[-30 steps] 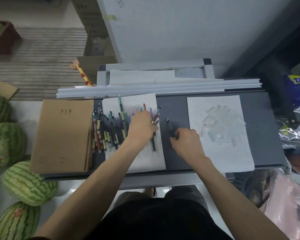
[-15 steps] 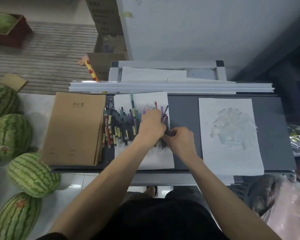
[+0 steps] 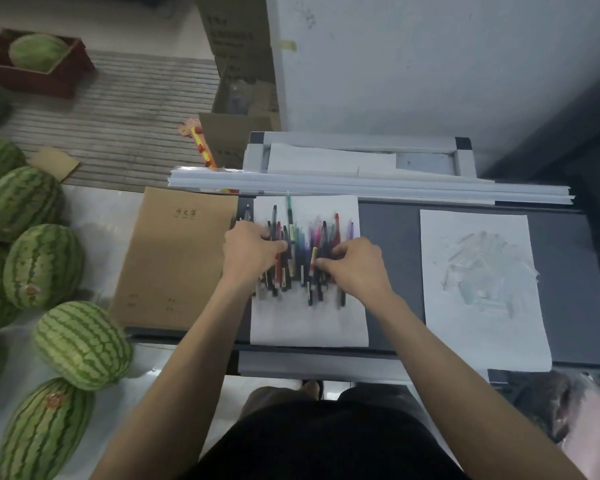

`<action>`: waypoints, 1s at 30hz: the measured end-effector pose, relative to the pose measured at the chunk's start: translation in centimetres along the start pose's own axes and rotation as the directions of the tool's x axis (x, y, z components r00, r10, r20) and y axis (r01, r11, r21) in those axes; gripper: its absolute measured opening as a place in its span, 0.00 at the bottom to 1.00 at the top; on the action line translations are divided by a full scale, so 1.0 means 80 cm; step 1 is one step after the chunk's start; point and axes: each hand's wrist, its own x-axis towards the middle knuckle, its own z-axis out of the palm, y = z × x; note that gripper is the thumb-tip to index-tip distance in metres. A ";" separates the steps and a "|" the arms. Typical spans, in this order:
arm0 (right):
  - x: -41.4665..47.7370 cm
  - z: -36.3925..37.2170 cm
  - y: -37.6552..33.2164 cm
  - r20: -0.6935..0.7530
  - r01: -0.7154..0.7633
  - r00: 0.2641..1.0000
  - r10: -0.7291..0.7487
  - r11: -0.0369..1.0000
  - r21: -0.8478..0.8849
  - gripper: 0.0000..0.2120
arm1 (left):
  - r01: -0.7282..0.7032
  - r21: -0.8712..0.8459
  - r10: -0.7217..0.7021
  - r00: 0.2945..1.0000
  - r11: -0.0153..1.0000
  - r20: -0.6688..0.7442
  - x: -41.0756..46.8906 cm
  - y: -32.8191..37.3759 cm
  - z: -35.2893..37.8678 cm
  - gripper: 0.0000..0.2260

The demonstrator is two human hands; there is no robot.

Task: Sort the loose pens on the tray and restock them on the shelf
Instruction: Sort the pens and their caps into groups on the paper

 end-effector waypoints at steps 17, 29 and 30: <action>0.021 0.055 -0.036 0.020 0.108 0.994 -0.106 0.976 -0.190 0.12 | -0.105 0.122 0.107 0.994 0.987 -0.013 -0.007 -0.021 0.004 0.10; -0.006 0.026 -0.014 -0.004 0.287 0.955 -0.296 0.927 -0.243 0.10 | -0.182 0.182 0.183 0.983 0.966 0.014 -0.032 -0.030 0.004 0.07; -0.008 0.024 -0.009 -0.015 0.301 0.948 -0.316 0.915 -0.269 0.10 | -0.181 0.194 0.180 0.983 0.964 0.021 -0.034 -0.029 0.004 0.08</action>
